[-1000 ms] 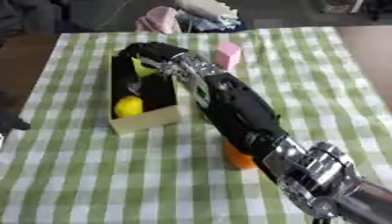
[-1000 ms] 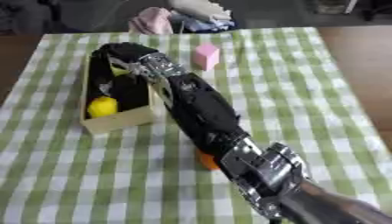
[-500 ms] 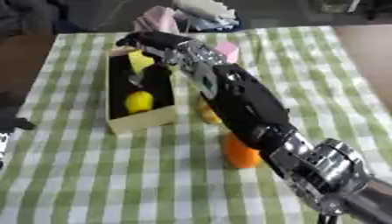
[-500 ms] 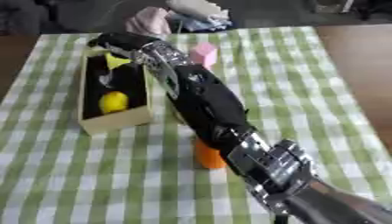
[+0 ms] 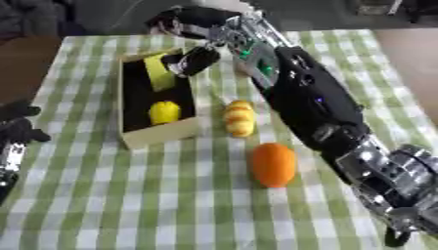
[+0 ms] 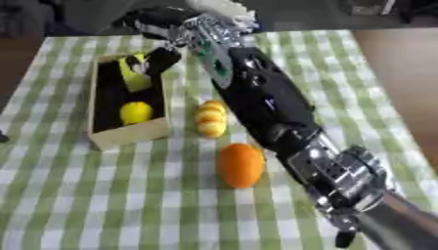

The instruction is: Pick up objects on the table and place them in the box.

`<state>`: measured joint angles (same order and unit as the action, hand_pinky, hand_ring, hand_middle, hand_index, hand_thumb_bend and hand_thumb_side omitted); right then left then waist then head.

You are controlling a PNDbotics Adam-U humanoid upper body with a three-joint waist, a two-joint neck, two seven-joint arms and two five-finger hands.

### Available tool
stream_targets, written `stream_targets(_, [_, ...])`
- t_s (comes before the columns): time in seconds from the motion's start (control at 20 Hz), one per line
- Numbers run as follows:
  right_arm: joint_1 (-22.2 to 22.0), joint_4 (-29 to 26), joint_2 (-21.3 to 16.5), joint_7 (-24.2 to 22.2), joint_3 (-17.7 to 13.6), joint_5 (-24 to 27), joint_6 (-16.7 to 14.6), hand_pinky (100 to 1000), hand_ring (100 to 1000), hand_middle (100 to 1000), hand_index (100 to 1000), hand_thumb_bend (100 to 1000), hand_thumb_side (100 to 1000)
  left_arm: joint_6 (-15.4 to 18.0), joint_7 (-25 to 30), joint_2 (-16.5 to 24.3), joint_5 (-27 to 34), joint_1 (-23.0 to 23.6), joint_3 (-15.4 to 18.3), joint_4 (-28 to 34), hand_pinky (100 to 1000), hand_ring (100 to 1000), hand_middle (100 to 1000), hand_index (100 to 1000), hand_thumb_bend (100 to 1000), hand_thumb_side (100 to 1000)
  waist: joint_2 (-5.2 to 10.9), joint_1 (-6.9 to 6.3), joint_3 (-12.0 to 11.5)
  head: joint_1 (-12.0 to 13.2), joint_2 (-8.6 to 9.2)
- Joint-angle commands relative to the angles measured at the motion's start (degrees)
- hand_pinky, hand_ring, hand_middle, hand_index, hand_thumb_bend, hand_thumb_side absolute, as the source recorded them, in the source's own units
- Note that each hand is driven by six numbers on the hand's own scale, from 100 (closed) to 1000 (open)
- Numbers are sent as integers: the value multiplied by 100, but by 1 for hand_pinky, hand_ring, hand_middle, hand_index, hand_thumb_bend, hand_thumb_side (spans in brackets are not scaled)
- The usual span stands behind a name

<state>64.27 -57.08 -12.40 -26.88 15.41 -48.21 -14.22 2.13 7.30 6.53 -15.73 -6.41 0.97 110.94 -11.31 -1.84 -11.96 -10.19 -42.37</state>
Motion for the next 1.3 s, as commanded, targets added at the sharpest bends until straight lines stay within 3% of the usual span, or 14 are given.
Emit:
stream_targets(0.05, [69, -160, -258, 39, -109, 146, 93, 889, 919, 947, 1000, 100, 349, -3, -30, 93, -37, -6, 64, 89, 753, 560, 729, 858, 302, 797, 84, 78, 24, 53, -10])
stream_targets(0.35, [-238, -526, -700, -96, -8, 570, 93, 890, 916, 936, 1000, 100, 375, -24, -91, 101, -90, 20, 150, 83, 753, 560, 728, 858, 305, 797, 95, 108, 153, 174, 7])
stream_targets(0.7, [-879, -1773, -1483, -614, 385, 1382, 85, 888, 906, 914, 1000, 100, 463, -58, -199, 133, -158, 51, 256, 80, 753, 561, 728, 858, 306, 796, 112, 163, 286, 351, 4])
stream_targets(0.9, [-1388, -2596, -1942, -884, 534, 1841, 185, 891, 906, 909, 1000, 100, 459, -75, -241, 152, -194, 80, 302, 75, 753, 561, 728, 858, 307, 797, 128, 190, 374, 462, -24])
stream_targets(1.05, [-1718, -3131, -2245, -1065, 573, 1933, 274, 897, 911, 912, 1000, 100, 462, -86, -270, 166, -218, 103, 332, 75, 753, 561, 728, 858, 308, 797, 142, 209, 433, 525, -41])
stream_targets(1.3, [-2169, -3594, -2567, -1280, 606, 2008, 405, 894, 910, 908, 1000, 100, 557, -95, -282, 177, -237, 116, 346, 59, 753, 561, 728, 858, 309, 798, 157, 238, 500, 596, -79])
